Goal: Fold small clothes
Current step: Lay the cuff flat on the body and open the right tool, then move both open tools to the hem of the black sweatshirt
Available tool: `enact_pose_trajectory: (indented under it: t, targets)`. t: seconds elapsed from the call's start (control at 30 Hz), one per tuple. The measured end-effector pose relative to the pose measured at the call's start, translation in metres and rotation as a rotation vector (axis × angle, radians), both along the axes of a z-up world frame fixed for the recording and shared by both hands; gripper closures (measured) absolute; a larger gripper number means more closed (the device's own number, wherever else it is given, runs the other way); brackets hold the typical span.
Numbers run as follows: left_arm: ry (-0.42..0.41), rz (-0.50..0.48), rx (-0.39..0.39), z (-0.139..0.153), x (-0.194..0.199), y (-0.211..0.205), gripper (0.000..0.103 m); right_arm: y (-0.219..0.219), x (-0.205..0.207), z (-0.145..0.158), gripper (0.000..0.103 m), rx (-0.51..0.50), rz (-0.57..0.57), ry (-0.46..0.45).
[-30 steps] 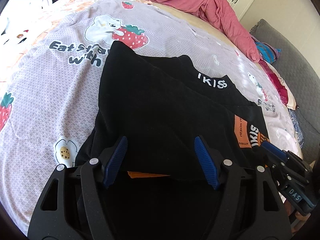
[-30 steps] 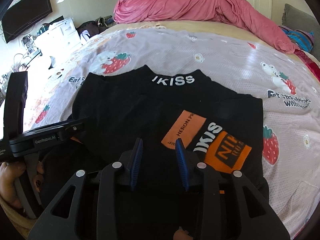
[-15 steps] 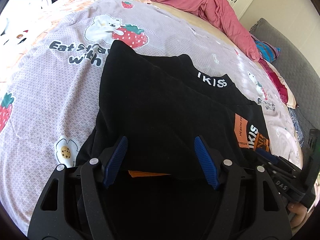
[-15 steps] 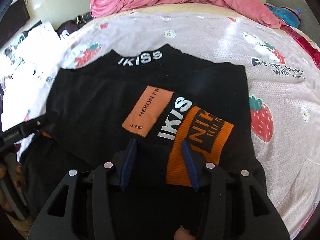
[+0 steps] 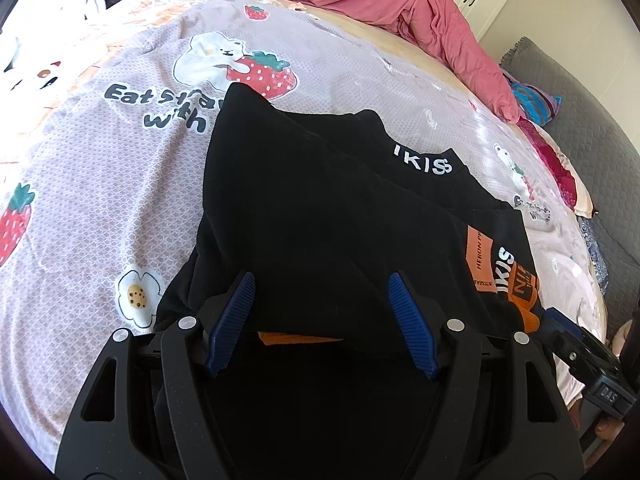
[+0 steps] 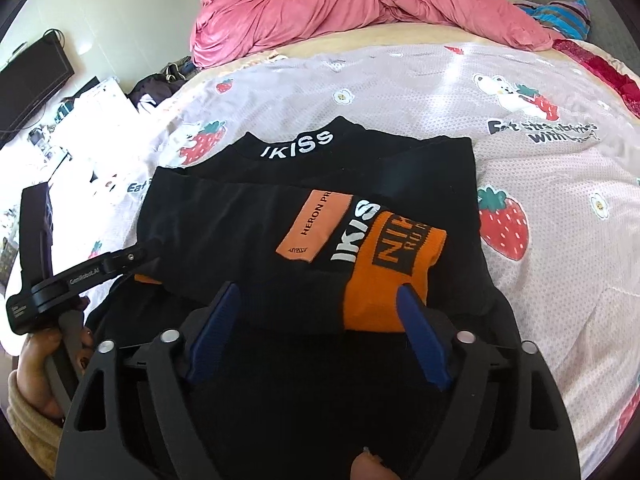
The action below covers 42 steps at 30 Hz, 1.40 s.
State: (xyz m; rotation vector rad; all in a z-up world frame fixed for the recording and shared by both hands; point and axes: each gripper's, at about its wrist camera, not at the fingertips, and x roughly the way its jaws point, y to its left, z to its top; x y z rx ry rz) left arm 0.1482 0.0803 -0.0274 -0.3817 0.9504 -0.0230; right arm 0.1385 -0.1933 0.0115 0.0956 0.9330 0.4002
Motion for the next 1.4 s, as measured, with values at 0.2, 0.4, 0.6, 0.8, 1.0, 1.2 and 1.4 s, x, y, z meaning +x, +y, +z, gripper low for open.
enact_pose_trajectory:
  t: [0.2,0.4,0.6,0.8,1.0,1.2,1.4]
  targets:
    - [-0.011,0.006,-0.004,0.006,-0.006,0.000,0.039,-0.006,-0.009,0.007,0.011,0.039,-0.011,-0.011]
    - [-0.023,0.018,-0.004,0.015,-0.015,0.003,0.032,-0.010,-0.016,0.014,0.008,0.052,-0.013,-0.020]
    - [-0.050,0.032,-0.002,0.027,-0.027,0.005,0.021,-0.011,-0.024,0.020,0.006,0.051,-0.006,-0.034]
    - [-0.081,0.053,0.015,0.042,-0.039,0.004,0.009,-0.014,-0.031,0.024,0.006,0.062,-0.005,-0.043]
    - [-0.102,0.050,0.030,0.054,-0.049,0.000,0.009,-0.019,-0.039,0.032,0.006,0.072,-0.015,-0.063]
    - [-0.123,0.031,0.039,0.064,-0.061,-0.005,0.009,-0.024,-0.048,0.039,0.006,0.071,-0.025,-0.087]
    - [-0.119,0.021,0.062,0.065,-0.073,-0.008,0.009,-0.028,-0.056,0.042,0.006,0.054,-0.031,-0.102]
